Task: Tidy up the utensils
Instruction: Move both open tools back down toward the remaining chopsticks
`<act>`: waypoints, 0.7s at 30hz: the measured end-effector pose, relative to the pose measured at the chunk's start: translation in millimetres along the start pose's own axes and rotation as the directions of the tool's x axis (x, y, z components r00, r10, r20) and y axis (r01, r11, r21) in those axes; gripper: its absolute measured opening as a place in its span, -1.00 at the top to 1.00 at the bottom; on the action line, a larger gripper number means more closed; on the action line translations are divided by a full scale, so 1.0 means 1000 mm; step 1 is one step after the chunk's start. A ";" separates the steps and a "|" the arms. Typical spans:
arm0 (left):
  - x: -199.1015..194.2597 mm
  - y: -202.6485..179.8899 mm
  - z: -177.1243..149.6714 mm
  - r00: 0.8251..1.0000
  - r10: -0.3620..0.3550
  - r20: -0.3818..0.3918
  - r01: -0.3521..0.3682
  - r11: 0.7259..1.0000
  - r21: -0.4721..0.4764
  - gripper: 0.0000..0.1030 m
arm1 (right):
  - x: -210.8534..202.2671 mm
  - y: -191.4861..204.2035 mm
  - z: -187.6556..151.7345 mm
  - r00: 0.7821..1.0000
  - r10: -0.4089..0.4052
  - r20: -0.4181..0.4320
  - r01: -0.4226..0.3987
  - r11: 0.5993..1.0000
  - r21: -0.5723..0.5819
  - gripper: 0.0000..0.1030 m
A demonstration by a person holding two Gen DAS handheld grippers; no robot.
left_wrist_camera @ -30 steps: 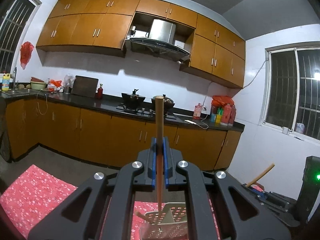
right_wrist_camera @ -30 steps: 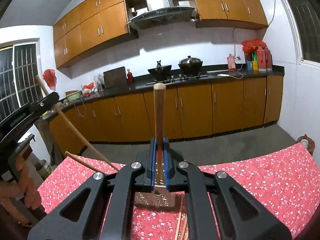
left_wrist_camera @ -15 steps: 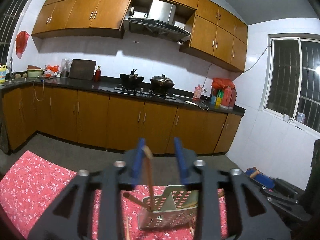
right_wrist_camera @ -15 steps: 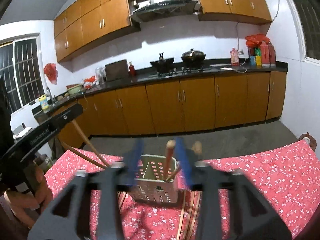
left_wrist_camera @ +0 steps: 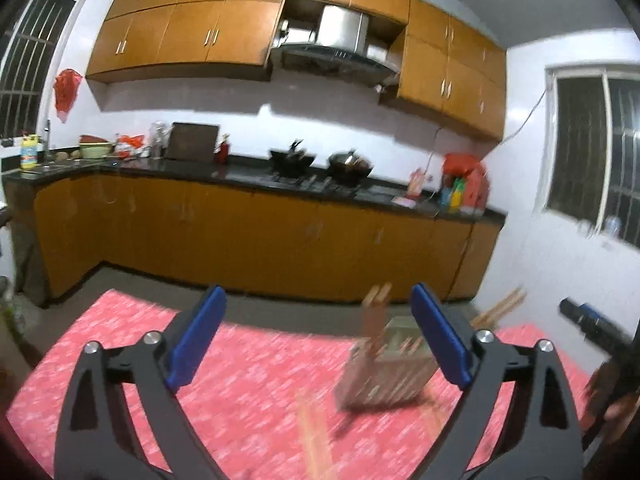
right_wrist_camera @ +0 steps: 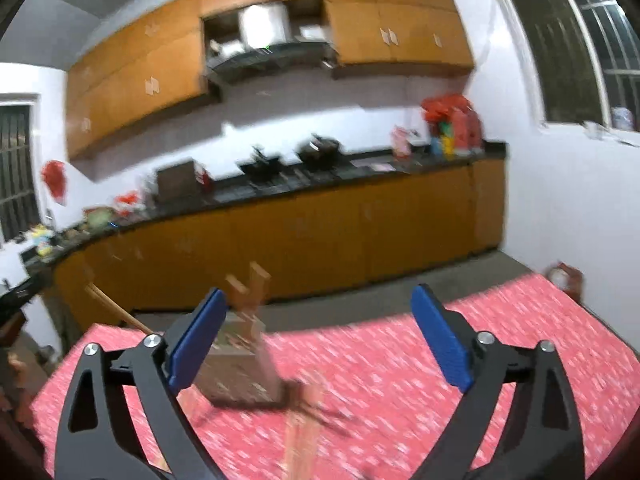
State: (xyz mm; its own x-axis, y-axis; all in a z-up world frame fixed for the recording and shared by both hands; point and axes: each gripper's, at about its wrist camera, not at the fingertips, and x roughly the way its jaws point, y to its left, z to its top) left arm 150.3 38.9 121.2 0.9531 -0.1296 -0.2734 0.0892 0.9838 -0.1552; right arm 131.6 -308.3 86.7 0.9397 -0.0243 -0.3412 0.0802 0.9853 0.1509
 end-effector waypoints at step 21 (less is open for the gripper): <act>0.041 0.032 -0.154 0.890 0.081 -0.448 -0.084 0.996 0.013 -0.81 | 0.099 0.022 -0.147 0.851 0.052 -0.522 -0.057 0.998 0.007 0.52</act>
State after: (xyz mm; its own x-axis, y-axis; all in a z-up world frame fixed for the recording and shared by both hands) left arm 148.0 46.4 -41.7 0.7262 -0.0910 -0.6814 0.0127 0.9928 -0.1190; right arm 177.5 -264.3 -79.9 0.6307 0.1193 -0.7668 0.0286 0.9839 0.1765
